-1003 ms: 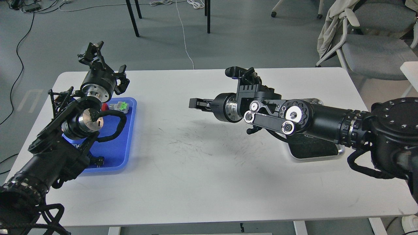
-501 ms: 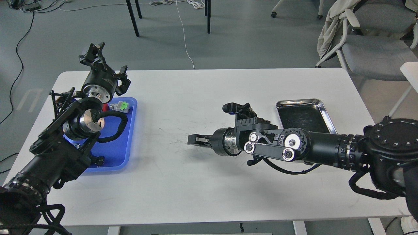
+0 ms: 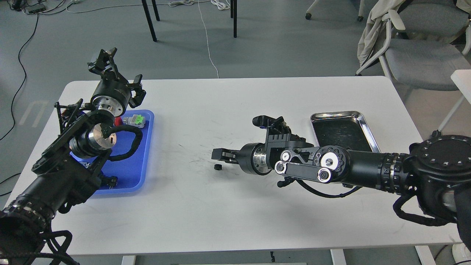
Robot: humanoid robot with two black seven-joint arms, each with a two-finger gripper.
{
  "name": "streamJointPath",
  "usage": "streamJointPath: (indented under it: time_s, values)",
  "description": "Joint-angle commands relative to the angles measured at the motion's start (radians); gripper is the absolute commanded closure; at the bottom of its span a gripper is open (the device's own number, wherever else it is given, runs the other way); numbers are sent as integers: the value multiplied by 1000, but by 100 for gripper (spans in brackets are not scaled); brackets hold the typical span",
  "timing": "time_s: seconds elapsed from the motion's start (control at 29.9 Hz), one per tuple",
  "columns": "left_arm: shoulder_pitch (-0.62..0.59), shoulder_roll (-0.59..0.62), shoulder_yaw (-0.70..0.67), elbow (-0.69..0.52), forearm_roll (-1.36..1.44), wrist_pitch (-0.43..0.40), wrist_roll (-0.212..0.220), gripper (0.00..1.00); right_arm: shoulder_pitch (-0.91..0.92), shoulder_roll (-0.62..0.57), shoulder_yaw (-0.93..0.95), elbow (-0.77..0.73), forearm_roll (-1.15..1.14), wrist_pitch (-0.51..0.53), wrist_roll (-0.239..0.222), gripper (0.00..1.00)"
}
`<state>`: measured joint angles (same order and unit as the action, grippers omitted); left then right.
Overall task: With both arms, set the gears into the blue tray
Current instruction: 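Open the right gripper to set the gear down and withdraw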
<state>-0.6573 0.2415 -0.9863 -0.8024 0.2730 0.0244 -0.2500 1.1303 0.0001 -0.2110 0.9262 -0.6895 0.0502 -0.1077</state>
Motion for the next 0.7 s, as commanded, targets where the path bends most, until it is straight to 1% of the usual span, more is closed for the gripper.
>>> streamJointPath:
  time_s: [0.0, 0.13, 0.27, 0.37, 0.47, 0.57, 0.67]
  values:
    - [-7, 2, 0, 0, 0, -1, 2, 2, 19, 0, 31, -27, 5, -7, 0, 7]
    - [-8, 10, 0, 0, 0, -3, 3, 2, 75, 0, 108, -111, 24, -7, 0, 7]
    - [-18, 19, 0, -1, 0, -1, 9, 2, 150, 0, 149, -205, 158, -4, 0, 7]
    - [-25, 21, 0, -1, 0, -1, 11, 2, 164, 0, 209, -248, 229, -3, 0, 7]
    - [-30, 25, -2, -7, -1, -1, 9, 2, 157, 0, 338, -279, 238, -4, 2, 7]
    - [-30, 59, 2, -15, 0, 0, 14, 2, 129, 0, 496, -311, 245, -1, 5, 6]
    - [-27, 79, 29, -47, 2, 3, 15, 2, 74, 0, 655, -308, 274, 11, 5, 6]
